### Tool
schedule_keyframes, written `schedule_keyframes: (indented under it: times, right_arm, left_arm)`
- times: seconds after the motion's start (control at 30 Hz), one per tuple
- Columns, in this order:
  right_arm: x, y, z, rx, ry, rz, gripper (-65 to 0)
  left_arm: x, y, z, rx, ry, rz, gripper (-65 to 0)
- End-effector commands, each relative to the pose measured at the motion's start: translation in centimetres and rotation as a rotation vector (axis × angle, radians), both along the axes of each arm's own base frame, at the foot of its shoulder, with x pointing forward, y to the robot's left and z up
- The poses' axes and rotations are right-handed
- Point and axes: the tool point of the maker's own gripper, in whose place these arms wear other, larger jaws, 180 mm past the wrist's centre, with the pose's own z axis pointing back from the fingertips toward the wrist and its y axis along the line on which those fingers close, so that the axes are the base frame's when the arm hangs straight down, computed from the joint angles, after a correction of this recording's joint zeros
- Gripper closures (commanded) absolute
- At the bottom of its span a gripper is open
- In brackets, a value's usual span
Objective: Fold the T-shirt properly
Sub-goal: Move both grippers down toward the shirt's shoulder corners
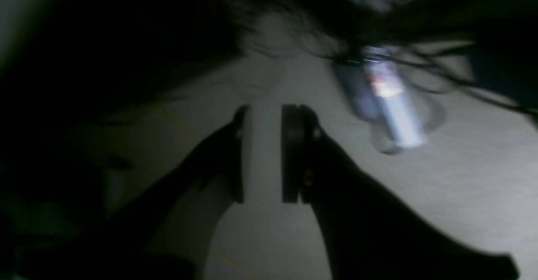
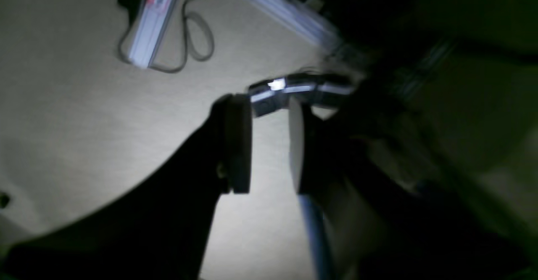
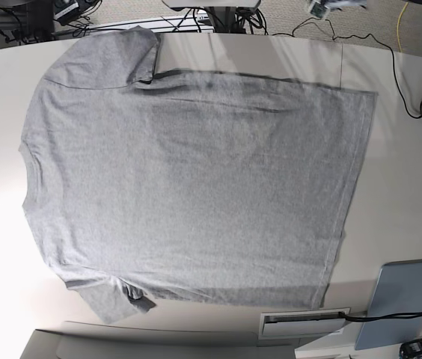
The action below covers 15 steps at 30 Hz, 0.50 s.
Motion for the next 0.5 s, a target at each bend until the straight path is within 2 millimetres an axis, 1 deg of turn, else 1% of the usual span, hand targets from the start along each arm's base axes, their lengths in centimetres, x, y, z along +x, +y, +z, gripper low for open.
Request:
schedule_keyframes:
  times: [0.0,0.17,0.23,0.33,0.37,0.47]
  right_arm:
    - [0.8,-0.4,1.4,-0.013,-0.032,0.016,-15.9]
    - [5.2,-1.6,5.6,-0.113,-0.149,0.073,-16.0]
    - [6.8,-1.7,7.1,-0.148,-0.184,0.103,-16.0]
    - [8.5,-1.4,8.7,-0.188,-0.223,0.158,-16.0]
    - [8.9,-1.2,9.0,-0.199,-0.234,0.180,-16.0]
    - [10.0,-0.8,9.8,-0.215,-0.263,0.217,-16.1]
  left_arm:
    - [0.7,0.3,1.1,0.024,-0.034,-0.034,-14.0]
    - [4.6,1.6,4.1,0.177,-0.157,-0.234,-14.4]
    - [6.1,2.0,5.0,0.243,-0.211,-0.310,-17.8]
    - [8.7,2.5,5.9,0.315,-0.284,-0.370,-27.4]
    - [9.6,2.5,6.2,0.335,-0.308,-0.389,-29.5]
    - [12.6,2.3,6.9,0.370,-0.366,-0.432,-30.1]
